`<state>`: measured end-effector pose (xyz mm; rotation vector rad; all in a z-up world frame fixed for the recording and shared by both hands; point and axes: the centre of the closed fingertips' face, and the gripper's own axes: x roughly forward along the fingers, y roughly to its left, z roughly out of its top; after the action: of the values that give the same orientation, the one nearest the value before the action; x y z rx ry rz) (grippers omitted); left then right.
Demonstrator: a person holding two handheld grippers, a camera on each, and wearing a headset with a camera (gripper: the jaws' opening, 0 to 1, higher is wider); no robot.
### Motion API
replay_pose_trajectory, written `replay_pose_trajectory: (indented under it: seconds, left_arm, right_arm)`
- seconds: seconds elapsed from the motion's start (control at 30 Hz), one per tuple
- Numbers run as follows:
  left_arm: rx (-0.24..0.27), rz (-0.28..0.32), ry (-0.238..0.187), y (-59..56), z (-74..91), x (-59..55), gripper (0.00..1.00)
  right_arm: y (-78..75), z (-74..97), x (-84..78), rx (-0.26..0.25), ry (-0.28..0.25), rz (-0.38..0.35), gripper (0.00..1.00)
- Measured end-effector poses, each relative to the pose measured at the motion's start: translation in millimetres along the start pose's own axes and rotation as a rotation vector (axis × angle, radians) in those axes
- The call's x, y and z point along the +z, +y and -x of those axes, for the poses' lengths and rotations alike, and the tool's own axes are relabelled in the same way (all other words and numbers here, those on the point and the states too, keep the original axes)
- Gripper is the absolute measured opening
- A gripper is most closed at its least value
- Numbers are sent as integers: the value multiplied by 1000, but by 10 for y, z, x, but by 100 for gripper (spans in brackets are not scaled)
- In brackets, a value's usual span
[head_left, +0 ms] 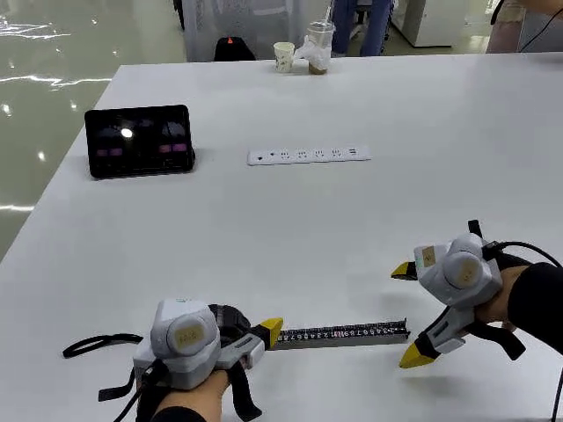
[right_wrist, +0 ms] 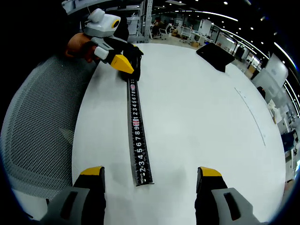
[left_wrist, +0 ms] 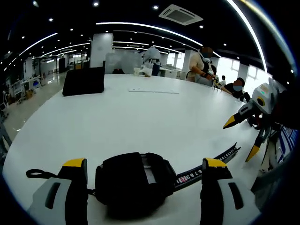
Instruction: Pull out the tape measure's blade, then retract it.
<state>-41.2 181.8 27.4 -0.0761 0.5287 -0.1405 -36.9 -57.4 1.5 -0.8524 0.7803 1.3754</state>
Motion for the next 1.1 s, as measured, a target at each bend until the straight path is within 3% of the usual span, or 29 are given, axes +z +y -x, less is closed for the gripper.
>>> replay_pose_trajectory:
  seconds: [0.17,0.53,0.77,1.03,1.1]
  left_arm:
    - [-4,-14,-4,-5,-8,1,99]
    - [-2,-14,-13,8,-16,-1,95]
    - [10,-17,-5,43,-18,-14,91]
    - [40,6,11,123,3,-42,85]
    - [38,11,14,120,1,-52,84]
  right_arm:
    - [58,-41,-87,46,27,35,53]
    - [80,-48,-165,75,51,53,27]
    - [111,-65,-192,86,61,61,15]
    - [121,-84,-170,84,82,74,12]
    - [116,-83,-171,82,87,40,12]
